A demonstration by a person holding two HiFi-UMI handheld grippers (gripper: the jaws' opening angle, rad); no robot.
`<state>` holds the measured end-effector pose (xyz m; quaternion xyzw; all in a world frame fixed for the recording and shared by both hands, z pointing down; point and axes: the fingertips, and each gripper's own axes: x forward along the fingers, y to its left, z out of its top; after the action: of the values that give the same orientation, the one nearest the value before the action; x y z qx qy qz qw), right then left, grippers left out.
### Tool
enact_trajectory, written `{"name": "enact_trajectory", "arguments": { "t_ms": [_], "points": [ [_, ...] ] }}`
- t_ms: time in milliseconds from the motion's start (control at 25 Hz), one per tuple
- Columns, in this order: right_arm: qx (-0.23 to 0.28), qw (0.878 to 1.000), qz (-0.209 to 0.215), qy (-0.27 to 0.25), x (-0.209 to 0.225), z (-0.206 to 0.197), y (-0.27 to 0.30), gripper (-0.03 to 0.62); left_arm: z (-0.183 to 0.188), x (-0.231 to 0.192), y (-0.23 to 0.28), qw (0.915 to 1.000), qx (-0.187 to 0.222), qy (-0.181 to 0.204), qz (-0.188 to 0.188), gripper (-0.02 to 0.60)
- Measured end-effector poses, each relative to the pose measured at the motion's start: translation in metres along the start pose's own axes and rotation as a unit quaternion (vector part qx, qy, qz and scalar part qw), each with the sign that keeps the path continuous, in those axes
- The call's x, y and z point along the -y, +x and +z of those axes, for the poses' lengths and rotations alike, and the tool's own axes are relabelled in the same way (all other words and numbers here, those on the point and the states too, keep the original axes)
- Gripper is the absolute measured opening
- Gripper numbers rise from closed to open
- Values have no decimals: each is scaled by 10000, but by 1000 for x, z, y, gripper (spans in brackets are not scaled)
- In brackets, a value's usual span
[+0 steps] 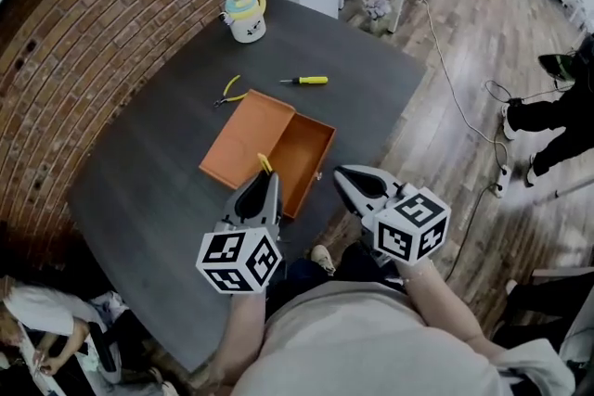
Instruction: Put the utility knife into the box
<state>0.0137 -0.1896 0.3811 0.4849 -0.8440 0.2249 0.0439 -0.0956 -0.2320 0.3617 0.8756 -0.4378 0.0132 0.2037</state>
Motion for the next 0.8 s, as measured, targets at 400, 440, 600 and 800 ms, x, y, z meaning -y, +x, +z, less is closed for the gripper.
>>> {"name": "enact_trajectory", "arguments": {
  "t_ms": [400,440,600,800],
  "points": [
    [-199,9997,72,133,12,-10,15,6,-20,-20,10,9993,-246,-220,190,66],
    [-216,9996,95,150,14,-12,17,5,-21,-22,11,9992,-255,-237,213,66],
    [-341,9991,179,158,20,-13,26,6,-24,-29,15,9986,-295,-268,334,66],
    [-447,9983,294,226,32,-13,29,5,-33,-35,26,9973,-404,-320,517,66]
  ]
}}
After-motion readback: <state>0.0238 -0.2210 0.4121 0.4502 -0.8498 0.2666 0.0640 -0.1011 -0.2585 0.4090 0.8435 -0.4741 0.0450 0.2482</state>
